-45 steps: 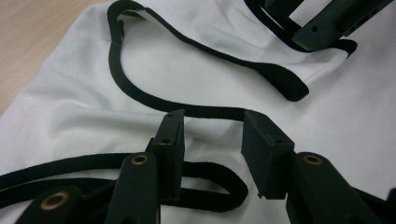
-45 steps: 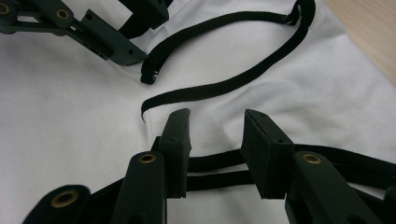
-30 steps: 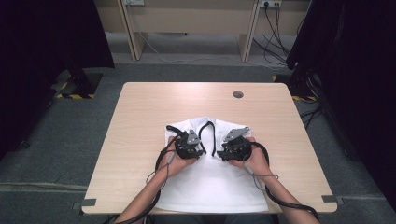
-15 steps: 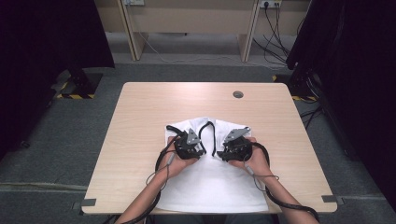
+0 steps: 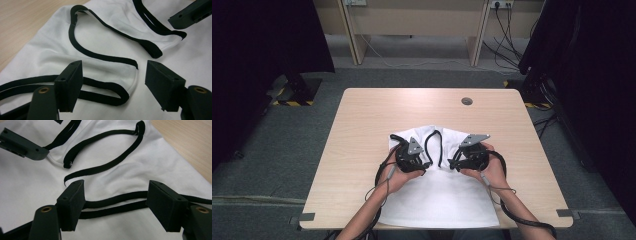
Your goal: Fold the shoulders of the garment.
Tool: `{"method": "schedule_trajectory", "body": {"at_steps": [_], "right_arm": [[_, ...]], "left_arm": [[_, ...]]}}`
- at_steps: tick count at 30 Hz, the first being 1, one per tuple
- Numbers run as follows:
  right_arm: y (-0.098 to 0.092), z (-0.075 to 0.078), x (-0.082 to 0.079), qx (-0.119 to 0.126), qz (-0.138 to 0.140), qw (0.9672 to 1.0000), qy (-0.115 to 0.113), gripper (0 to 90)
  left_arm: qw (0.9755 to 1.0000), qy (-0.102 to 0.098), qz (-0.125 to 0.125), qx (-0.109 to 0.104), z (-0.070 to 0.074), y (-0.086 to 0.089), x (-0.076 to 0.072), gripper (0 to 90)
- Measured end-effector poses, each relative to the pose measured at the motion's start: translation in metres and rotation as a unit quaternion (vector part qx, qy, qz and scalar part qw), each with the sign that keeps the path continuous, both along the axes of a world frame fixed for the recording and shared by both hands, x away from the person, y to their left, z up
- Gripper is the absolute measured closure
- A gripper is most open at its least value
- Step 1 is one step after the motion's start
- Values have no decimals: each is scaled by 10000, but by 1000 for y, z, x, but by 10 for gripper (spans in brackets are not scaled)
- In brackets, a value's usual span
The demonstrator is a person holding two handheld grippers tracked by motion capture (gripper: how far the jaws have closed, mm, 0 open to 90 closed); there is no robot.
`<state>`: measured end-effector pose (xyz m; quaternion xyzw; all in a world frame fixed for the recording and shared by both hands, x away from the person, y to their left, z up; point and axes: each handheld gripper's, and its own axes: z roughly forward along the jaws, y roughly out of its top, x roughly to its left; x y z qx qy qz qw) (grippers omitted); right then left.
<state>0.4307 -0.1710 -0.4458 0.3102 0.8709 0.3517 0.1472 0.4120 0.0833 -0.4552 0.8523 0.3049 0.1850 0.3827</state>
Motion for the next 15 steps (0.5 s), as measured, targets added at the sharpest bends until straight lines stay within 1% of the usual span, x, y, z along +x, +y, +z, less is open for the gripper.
{"method": "schedule_trajectory", "body": {"at_steps": [4, 8, 11, 15], "right_arm": [[-9, 1, -2, 57, -59, 10000, 42, 272], [-21, 3, -4, 153, -159, 9997, 43, 251], [-31, 4, -6, 227, -230, 9995, 42, 238], [-41, 4, -10, 264, -310, 9992, 49, 226]], "left_arm": [[9999, -20, 61, -112, 4, 8, -4, 277], [9996, -70, 197, -214, 7, 18, -9, 267], [9993, -94, 247, -249, 9, 24, -12, 260], [9990, -102, 317, -281, 9, 31, -16, 255]]}}
